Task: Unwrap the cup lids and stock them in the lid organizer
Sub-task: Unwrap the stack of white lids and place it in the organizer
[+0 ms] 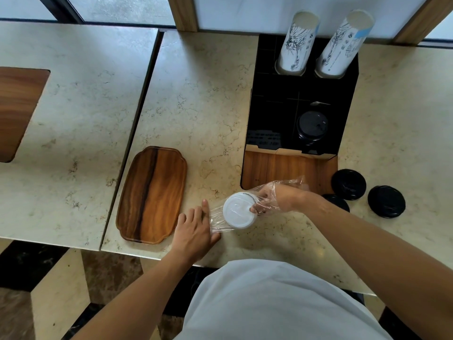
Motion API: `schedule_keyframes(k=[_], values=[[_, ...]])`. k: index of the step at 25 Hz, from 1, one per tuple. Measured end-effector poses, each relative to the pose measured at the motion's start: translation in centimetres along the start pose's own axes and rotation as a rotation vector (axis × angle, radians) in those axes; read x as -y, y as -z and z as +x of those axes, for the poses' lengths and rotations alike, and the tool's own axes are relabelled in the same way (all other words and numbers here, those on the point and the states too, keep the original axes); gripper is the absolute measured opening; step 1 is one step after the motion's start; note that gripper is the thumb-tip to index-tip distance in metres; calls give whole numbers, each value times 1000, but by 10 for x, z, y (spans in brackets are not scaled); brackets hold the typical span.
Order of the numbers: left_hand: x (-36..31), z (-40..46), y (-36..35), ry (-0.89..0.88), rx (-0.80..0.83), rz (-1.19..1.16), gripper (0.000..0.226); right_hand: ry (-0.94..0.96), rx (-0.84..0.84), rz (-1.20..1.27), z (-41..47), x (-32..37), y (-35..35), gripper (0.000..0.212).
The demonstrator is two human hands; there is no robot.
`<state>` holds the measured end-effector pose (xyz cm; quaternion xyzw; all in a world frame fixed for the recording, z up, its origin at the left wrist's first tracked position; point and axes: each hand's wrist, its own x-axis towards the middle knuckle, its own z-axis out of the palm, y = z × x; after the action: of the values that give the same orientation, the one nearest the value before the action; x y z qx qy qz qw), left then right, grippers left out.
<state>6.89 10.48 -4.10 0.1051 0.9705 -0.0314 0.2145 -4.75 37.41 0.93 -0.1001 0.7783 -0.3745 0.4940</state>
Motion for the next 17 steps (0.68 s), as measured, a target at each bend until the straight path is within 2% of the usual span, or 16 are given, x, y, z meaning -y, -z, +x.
schedule_keyframes(k=[2,5,8,11,14,17], values=[[-4,-1,3,26,15,-24,98,15,58,60,-2,2,-2,18],[-13,-1,14,18,-15,-46,100,12,42,154,0,-1,-8,18],[-29,4,23,-48,-56,-72,82,19,-24,150,-1,-3,-13,7],[-32,10,21,-64,-71,-86,57,6,-103,66,-1,-3,-16,17],[-23,10,15,-98,-70,-27,56,-4,-131,75,-5,-3,-14,23],[-24,3,7,-102,-85,50,60,-23,-132,120,-8,-3,-15,5]])
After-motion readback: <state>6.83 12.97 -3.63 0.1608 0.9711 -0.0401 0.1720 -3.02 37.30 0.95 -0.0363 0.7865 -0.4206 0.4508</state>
